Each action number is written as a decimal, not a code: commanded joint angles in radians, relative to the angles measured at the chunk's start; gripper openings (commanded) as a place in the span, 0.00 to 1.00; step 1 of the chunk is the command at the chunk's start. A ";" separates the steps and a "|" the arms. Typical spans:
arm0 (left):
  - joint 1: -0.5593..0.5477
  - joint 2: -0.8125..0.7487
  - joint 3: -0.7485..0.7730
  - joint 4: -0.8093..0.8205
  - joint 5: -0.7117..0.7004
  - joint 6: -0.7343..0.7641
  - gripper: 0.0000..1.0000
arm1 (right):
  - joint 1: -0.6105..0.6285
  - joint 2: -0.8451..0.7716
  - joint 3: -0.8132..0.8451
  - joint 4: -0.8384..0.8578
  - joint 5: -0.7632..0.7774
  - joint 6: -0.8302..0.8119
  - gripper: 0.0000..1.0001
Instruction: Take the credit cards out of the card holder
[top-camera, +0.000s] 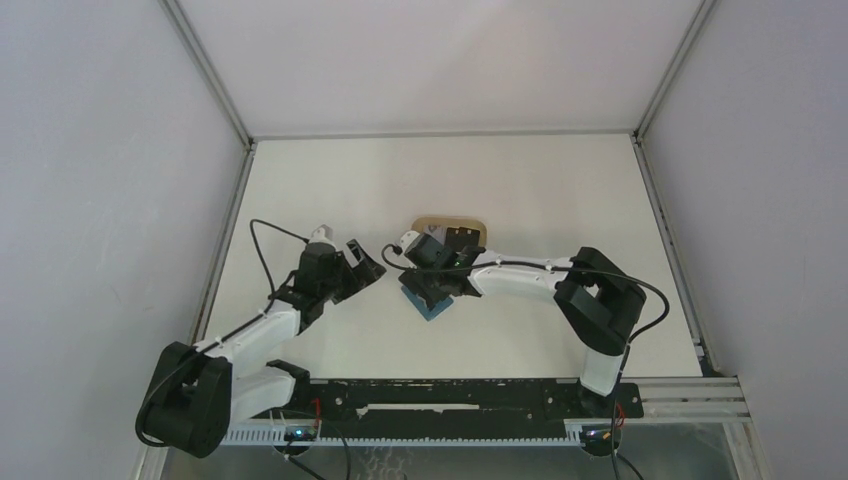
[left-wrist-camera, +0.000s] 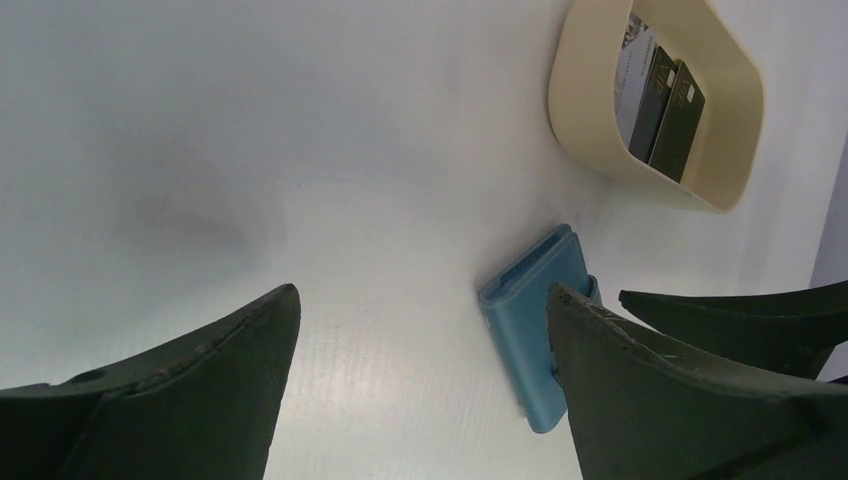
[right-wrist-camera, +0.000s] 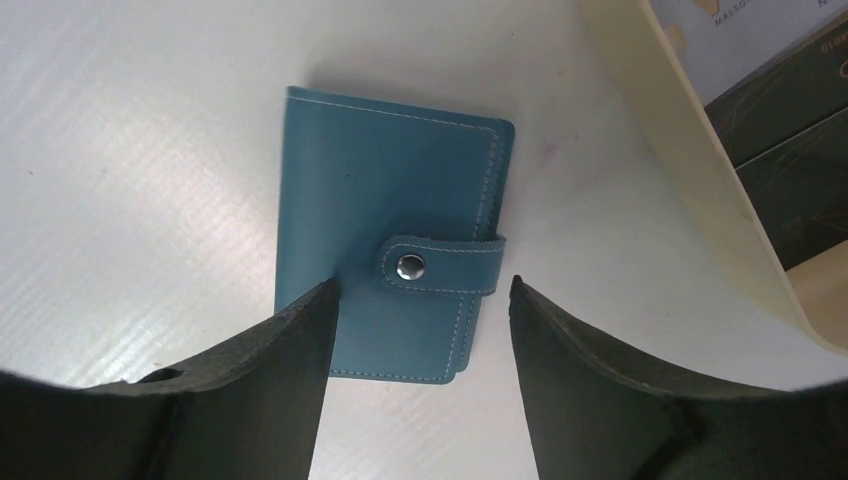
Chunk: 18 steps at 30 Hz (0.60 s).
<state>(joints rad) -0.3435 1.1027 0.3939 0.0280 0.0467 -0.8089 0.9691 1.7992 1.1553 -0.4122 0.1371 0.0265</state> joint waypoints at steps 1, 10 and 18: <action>-0.021 0.014 0.002 0.056 -0.016 -0.030 0.96 | -0.018 -0.001 -0.019 0.123 -0.020 0.037 0.70; -0.044 0.048 0.017 0.064 -0.004 -0.041 0.96 | -0.059 0.038 -0.054 0.188 -0.115 0.051 0.54; -0.070 0.123 0.055 0.091 0.018 -0.046 0.95 | -0.110 0.063 -0.094 0.237 -0.212 0.091 0.44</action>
<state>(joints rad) -0.3962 1.1976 0.3969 0.0685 0.0483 -0.8398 0.8902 1.8183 1.0931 -0.2092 0.0090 0.0788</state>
